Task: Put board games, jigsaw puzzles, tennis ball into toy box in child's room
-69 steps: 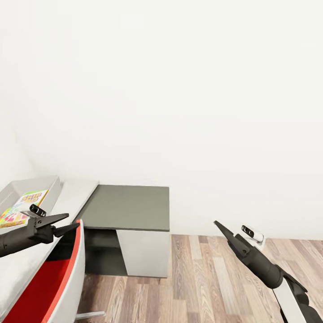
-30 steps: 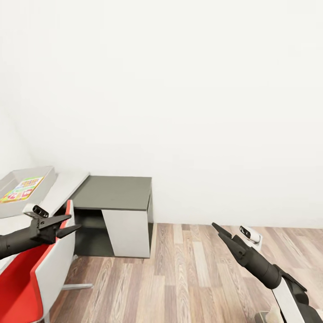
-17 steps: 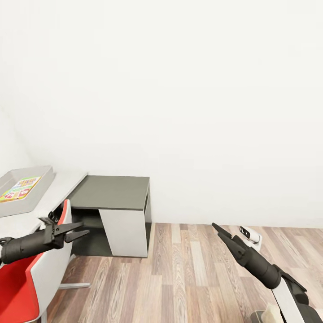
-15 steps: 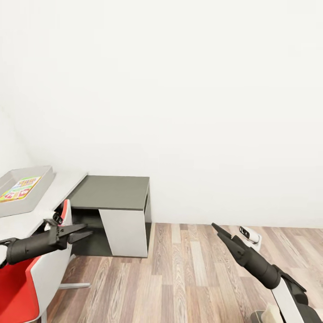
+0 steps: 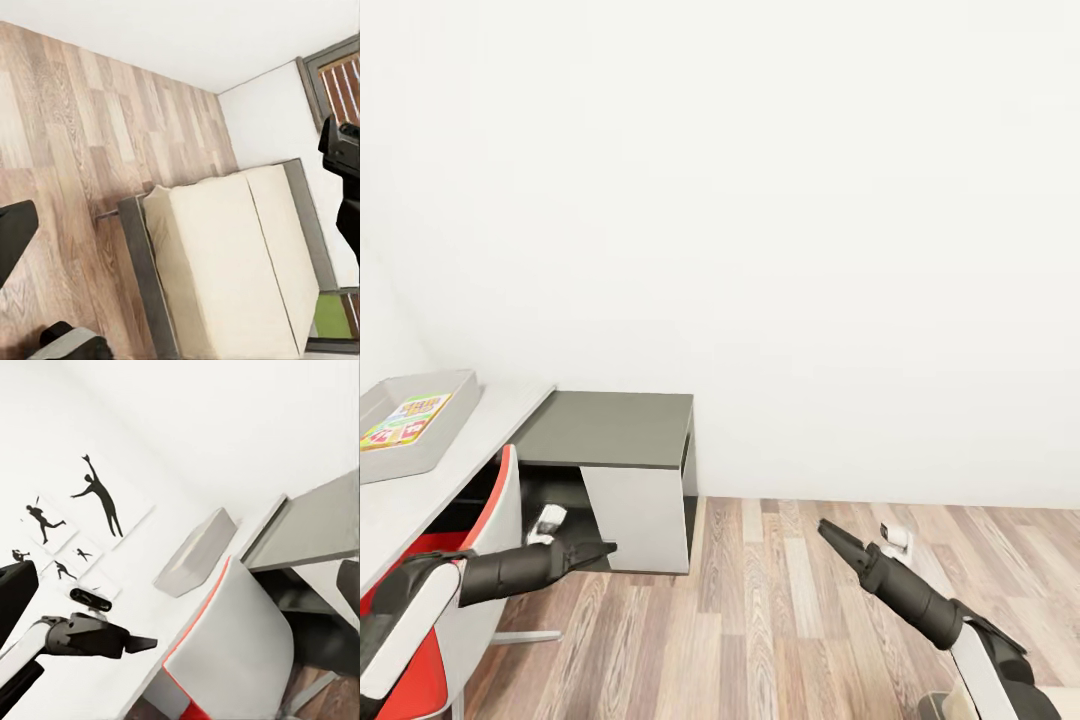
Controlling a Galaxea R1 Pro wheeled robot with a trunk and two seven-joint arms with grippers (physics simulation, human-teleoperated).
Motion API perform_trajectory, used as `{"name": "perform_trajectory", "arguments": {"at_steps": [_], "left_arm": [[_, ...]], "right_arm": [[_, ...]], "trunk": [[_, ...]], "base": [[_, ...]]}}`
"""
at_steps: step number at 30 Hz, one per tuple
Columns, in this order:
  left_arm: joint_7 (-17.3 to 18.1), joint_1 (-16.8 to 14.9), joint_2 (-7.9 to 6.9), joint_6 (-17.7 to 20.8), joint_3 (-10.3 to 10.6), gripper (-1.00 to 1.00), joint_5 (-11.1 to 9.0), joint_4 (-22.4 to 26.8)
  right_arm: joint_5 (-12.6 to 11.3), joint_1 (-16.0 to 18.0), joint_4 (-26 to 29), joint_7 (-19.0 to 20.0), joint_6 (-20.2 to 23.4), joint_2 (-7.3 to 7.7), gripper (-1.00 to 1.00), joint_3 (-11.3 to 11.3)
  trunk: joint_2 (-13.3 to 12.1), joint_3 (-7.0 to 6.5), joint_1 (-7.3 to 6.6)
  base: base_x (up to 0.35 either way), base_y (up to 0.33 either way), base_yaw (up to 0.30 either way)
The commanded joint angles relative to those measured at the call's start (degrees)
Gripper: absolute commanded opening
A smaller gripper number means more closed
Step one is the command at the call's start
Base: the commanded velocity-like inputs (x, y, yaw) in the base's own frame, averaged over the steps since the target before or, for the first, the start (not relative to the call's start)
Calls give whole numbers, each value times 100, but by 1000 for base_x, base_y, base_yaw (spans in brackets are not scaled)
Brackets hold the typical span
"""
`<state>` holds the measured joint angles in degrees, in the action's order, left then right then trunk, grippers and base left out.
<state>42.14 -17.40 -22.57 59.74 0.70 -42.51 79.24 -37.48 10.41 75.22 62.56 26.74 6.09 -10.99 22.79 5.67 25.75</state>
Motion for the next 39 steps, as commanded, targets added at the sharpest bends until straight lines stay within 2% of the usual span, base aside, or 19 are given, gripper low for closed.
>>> {"name": "perform_trajectory", "arguments": {"at_steps": [1, 4, 9, 10, 16, 20, 23, 28, 29, 36, 37, 39], "left_arm": [[-23, -4, 60, 16, 3, 100, 285, -172], [-84, -2, 145, 9, 2, 100, 681, -554], [-207, -2, 348, -126, 1, 100, 1359, -1505], [-246, -2, 443, -290, 1, 100, 1630, -1926], [-473, -1, 802, -1142, 4, 100, 2547, -3141], [-840, 0, 1062, -1867, 1, 100, 3223, -4021], [-1246, 0, 1204, -2503, -11, 100, 3622, -4742], [-2011, 0, 1316, -3579, -21, 100, 3924, -5821], [-2363, 0, 1347, -4016, -23, 100, 3982, -6228], [-3685, 31, 1498, -5335, -27, 100, 4061, -7359], [-4028, 62, 1521, -5622, -30, 100, 4066, -7540], [-4315, 120, 1537, -5843, -31, 100, 4066, -7656]], "right_arm": [[-27, 5, -32, -181, 106, -10, 100, 71], [-19, 5, -128, -513, 131, -15, 100, 231], [-8, 5, -545, -1060, 119, -22, 100, 625], [1, 5, -827, -1253, 79, -21, 100, 803], [61, 4, -1968, -1847, -325, -31, 100, 1281], [136, 4, -2891, -2347, -748, -84, 100, 1628], [218, 4, -3648, -2792, -1114, -184, 100, 1935], [323, 4, -4678, -3511, -1628, -403, 100, 2375], [344, 4, -4990, -3812, -1778, -507, 100, 2532], [360, -1, -5792, -4901, -2127, -819, 100, 2965], [360, -2, -6063, -5201, -2245, -885, 100, 3027], [362, -3, -6364, -5486, -2403, -951, 100, 3070]], "trunk": [[13, 13, 3], [13, 13, 3], [13, 13, 3], [13, 13, 3], [13, 13, 3], [13, 13, 3], [13, 13, 3], [13, 13, 3], [13, 13, 3], [13, 13, 3], [13, 13, 3], [13, 13, 3]], "base": [[0, 0, 0], [0, 0, 0], [0, 0, 0], [0, 0, 0], [0, 0, 0], [0, 0, 0], [0, 0, 0], [0, 0, 0], [0, 0, 0], [0, 0, 0], [0, 0, 0], [0, 0, 0]]}}
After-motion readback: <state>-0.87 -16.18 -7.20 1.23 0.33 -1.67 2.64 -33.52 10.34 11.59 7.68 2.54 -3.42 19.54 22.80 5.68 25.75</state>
